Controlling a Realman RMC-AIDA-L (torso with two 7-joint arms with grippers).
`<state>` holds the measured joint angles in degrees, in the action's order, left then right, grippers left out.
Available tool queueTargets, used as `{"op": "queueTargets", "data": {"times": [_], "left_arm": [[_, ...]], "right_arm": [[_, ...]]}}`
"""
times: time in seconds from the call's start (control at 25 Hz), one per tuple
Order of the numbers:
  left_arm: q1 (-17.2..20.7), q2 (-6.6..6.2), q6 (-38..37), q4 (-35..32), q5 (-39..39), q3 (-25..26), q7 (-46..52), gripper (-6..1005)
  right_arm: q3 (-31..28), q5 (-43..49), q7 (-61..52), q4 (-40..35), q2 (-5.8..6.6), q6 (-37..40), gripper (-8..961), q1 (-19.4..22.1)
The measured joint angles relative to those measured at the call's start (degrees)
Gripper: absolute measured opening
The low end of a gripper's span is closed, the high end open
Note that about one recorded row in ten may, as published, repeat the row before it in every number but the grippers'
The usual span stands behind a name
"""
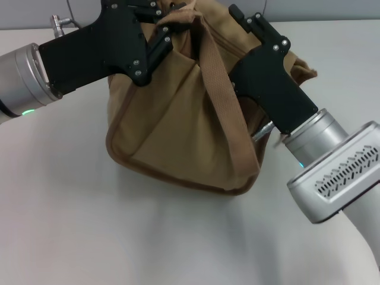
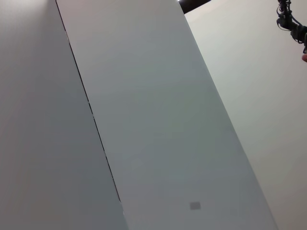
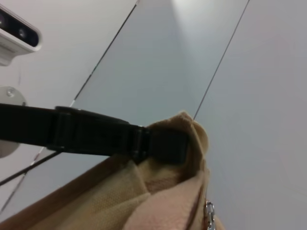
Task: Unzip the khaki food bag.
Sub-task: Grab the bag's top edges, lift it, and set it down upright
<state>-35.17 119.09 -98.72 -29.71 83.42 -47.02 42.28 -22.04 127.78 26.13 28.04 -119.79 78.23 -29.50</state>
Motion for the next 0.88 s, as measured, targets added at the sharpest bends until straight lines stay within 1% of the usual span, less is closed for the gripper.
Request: {"op": "queueTargets", "data": {"times": [0.12, 0.68, 0.88], "left_arm": [[-0.05, 0.01, -0.04, 0.0, -0.02, -0.02, 0.0, 150], [0.06, 0.0, -0.21, 0.0, -0.09, -0.62, 0.0, 156], [0.1, 0.0, -0.22, 0.0, -0.1, -0.62, 0.0, 158]], "right_arm": [[-1.64, -0.03, 0.0, 0.44, -0.07, -0.38, 629, -0.1], [-4.89, -0.12, 0.18, 2.26, -0.1, 0.52, 574, -0.14], [-5.1, -0.16, 0.18, 2.37, -0.1, -0.07, 554, -0.3]]}}
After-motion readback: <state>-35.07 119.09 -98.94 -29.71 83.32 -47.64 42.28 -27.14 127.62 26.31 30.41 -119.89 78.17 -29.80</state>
